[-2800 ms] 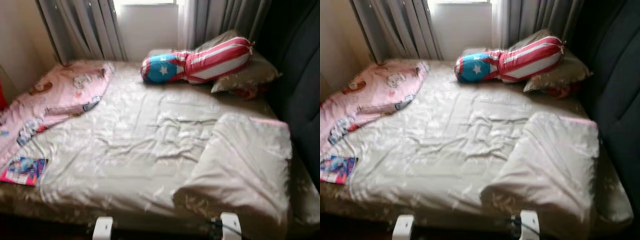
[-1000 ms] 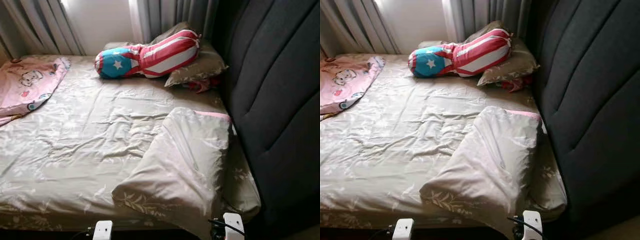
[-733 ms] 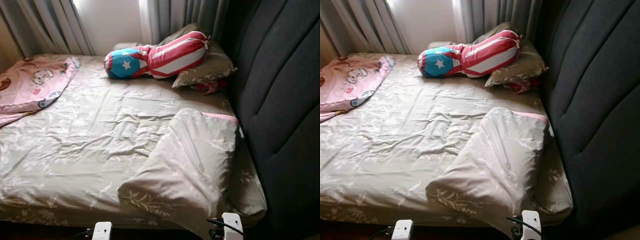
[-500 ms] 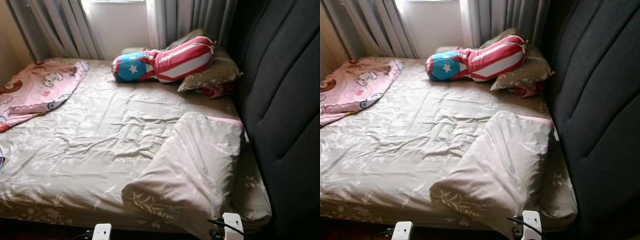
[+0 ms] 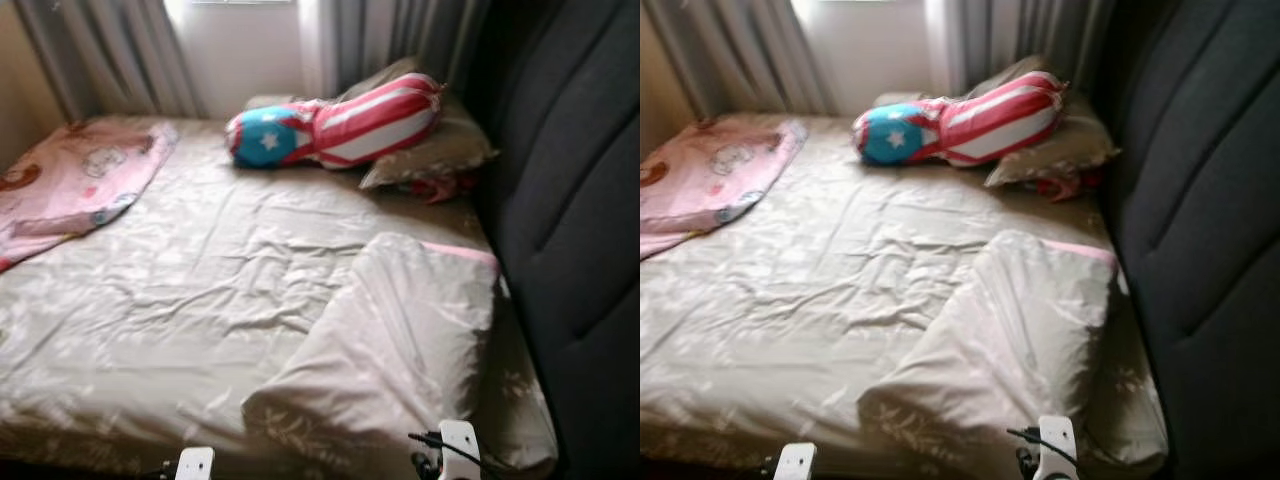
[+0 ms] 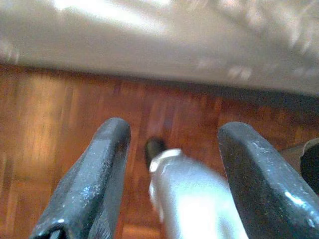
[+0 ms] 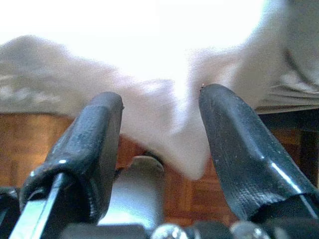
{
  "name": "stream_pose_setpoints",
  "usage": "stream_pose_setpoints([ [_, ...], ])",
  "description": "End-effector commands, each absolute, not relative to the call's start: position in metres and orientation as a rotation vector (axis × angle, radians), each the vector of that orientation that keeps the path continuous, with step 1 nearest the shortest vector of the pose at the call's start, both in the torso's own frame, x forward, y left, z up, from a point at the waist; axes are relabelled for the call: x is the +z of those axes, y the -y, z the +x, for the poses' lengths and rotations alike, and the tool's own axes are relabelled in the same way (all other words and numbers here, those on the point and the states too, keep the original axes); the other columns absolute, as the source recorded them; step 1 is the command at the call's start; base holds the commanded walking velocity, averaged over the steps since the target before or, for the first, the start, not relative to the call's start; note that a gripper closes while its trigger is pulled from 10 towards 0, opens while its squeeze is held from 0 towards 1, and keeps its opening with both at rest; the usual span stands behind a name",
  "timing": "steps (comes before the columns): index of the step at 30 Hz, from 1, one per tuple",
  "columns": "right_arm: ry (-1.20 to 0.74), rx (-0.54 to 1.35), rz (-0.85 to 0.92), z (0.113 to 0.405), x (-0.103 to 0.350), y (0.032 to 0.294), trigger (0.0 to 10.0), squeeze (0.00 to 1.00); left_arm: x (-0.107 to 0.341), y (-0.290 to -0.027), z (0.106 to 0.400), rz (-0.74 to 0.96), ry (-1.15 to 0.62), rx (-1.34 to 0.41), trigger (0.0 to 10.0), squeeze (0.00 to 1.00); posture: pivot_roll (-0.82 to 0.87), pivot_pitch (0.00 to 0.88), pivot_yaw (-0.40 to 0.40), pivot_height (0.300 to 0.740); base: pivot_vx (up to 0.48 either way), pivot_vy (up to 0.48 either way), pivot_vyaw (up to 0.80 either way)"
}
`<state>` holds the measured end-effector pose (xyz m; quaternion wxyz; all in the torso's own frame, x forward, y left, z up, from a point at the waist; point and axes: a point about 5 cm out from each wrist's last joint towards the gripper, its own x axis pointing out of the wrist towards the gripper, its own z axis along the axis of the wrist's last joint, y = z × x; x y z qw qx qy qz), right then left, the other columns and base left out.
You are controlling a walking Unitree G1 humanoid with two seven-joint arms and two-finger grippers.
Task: Clean up the room
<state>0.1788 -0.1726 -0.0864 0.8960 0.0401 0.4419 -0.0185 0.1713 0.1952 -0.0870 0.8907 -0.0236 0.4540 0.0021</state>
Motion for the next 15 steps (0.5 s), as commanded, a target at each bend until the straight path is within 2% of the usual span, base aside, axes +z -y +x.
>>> stream_pose_setpoints([
  [1, -0.905, -0.058, 0.088, 0.181, -0.085, 0.177, 10.0, 0.00, -0.091, -0.190, 0.164, -0.039, -0.963, -0.021, 10.0, 0.00, -0.05, 0.000, -0.017, 0.722, 0.000, 0.000, 0.00],
  [6, -0.859, -0.079, 0.098, 0.188, -0.081, 0.179, 10.0, 0.00, -0.091, -0.189, 0.164, -0.041, -0.961, -0.022, 10.0, 0.00, -0.05, 0.000, -0.016, 0.722, 0.000, 0.000, 0.00],
  [14, -0.474, -0.151, 0.119, 0.243, -0.035, 0.193, 10.0, 0.00, -0.088, -0.191, 0.167, -0.065, -0.901, -0.003, 10.0, 0.00, -0.06, 0.000, -0.008, 0.722, 0.000, 0.000, 0.00],
  [15, -0.474, -0.151, 0.119, 0.243, -0.035, 0.193, 10.0, 0.00, -0.088, -0.191, 0.167, -0.065, -0.901, -0.003, 10.0, 0.00, -0.06, 0.000, -0.008, 0.722, 0.000, 0.000, 0.00],
])
